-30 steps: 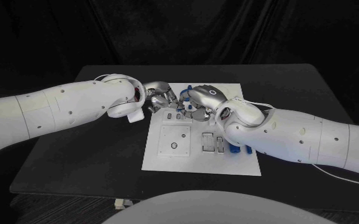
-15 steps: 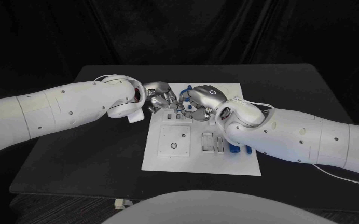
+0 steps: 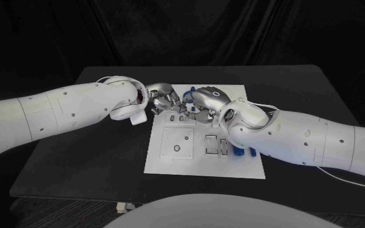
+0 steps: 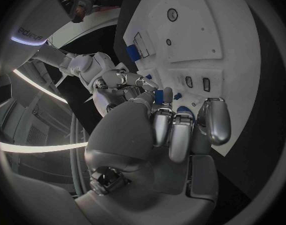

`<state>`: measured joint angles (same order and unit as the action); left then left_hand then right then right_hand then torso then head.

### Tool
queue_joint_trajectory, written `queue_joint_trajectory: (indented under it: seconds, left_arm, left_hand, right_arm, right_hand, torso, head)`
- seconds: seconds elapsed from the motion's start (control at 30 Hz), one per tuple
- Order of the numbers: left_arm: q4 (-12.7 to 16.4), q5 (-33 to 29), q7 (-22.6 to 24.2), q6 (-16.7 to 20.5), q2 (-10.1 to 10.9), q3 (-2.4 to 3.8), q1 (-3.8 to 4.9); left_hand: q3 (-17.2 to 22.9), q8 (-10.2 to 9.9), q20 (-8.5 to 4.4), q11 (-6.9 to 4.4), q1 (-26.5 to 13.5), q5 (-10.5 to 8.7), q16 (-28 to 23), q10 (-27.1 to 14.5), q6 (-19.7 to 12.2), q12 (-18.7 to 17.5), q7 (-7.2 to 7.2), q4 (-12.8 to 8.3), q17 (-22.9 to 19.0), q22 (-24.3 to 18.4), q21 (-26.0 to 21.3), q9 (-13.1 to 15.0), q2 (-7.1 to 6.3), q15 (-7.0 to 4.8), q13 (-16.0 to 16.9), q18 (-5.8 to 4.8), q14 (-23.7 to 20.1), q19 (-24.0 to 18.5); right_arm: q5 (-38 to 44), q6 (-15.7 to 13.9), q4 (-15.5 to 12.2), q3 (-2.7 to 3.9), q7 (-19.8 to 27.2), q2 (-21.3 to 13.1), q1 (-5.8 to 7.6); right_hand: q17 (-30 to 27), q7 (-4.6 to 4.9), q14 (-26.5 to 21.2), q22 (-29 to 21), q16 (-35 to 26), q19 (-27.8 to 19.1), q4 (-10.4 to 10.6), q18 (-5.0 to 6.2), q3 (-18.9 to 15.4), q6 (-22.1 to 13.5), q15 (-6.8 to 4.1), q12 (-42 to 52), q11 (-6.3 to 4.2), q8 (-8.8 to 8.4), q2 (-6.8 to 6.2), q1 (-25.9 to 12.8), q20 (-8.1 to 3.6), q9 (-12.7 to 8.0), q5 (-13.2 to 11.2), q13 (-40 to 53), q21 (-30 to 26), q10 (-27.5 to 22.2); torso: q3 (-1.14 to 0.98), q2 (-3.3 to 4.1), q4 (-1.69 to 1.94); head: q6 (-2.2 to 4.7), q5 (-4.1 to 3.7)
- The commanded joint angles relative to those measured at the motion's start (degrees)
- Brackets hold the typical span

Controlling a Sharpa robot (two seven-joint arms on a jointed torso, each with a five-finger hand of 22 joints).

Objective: Assemble the parts on the task board

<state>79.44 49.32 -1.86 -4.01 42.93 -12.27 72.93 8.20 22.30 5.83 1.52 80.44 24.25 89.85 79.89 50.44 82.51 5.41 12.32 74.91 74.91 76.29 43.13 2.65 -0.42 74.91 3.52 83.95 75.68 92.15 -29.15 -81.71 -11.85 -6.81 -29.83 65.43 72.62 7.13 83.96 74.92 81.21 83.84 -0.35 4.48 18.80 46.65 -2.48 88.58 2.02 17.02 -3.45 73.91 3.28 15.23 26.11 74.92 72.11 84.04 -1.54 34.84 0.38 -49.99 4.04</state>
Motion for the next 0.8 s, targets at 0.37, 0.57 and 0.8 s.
queue_joint_trajectory:
  seconds: [0.37, 0.57, 0.8]
  left_arm:
    - [-0.2, -0.5, 0.6, -0.3, 0.1, 0.12, -0.09]
    - [-0.7, -0.5, 0.8, 0.5, 0.2, 0.12, -0.09]
    - [-0.9, -0.5, -1.7, -0.6, 0.3, 0.12, -0.08]
  left_hand:
    - [7.4, 0.7, 0.06, 0.07, -0.7, 1.81, 0.2, 0.9, 0.1, 0.4, -0.26, -4.3, 15.1, 9.9, 0.4, 0.8, -1.46, -0.1, 8.0, 0.4, 6.1, 0.3]
    - [9.2, 1.2, 0.04, 0.03, -1.6, 3.04, 0.2, 1.1, 0.4, 0.5, -0.3, -4.6, 15.1, 9.9, 0.5, 1.2, -2.12, -0.13, 8.1, 0.38, 6.1, 0.3]
    - [10.2, 1.9, -0.01, -0.07, -2.7, 3.17, 0.2, 1.4, 0.8, 0.7, -0.51, -4.6, 15.1, 10.0, 0.8, 1.8, -2.96, -0.19, 8.2, 0.31, 6.1, 0.6]
  right_arm:
    - [1.3, 2.2, -1.5, 0.0, -1.4, -3.1, 0.15]
    - [2.4, 2.1, -4.5, 0.0, -2.1, -7.0, 0.33]
    - [2.8, 1.9, -8.8, -0.01, -3.0, -12.3, 1.83]
  right_hand:
    - [-0.4, 0.59, 2.9, 9.7, -0.3, 0.6, -0.8, -0.41, -0.7, -4.4, 0.38, -0.8, 0.23, -3.78, -0.75, -0.5, 0.62, -1.3, -5.5, 9.4, -0.8, 2.5]
    - [-0.7, 0.59, 2.8, 9.6, -0.4, 0.5, -1.2, -0.34, -0.7, -4.6, 0.34, -1.0, 0.16, -4.01, -0.83, 0.0, 0.6, -1.4, -5.9, 9.0, -1.1, 2.2]
    - [-1.0, 0.57, 2.8, 9.5, -0.6, 0.3, -1.4, -0.26, -0.6, -4.6, 0.32, -1.3, 0.18, -4.05, -0.59, 0.5, 0.58, -1.4, -6.0, 8.2, -1.5, 1.7]
  torso:
    - [0.0, 0.0, 0.0]
    - [-0.01, -0.02, 0.01]
    - [-0.01, -0.02, -0.02]
  head:
    - [-0.01, 0.47]
    - [-0.01, 0.56]
    - [-0.01, 0.11]
